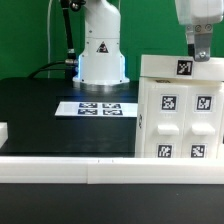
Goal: Assemble cabinet
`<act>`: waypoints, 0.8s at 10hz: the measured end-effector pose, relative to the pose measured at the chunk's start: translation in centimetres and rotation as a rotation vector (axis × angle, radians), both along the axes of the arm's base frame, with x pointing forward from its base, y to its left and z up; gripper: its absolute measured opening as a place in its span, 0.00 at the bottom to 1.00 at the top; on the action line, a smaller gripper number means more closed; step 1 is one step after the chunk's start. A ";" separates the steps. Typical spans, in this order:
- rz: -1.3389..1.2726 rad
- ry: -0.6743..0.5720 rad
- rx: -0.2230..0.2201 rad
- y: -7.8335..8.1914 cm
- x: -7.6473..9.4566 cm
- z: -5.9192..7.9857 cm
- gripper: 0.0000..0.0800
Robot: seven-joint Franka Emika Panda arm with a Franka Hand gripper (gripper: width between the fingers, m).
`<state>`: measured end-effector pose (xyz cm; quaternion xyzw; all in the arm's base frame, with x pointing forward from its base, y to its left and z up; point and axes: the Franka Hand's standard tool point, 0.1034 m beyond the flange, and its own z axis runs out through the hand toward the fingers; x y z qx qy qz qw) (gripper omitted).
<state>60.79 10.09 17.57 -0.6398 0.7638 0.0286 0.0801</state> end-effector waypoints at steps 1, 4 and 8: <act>0.022 -0.013 0.015 0.0 0.2 0.5 1.00; 0.126 -0.008 0.012 0.4 0.0 0.4 1.00; 0.631 -0.019 -0.042 1.3 0.4 0.8 1.00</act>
Offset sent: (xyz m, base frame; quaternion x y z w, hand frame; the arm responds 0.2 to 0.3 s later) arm 0.0000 0.0000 0.0000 0.0000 0.0000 0.0000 1.0000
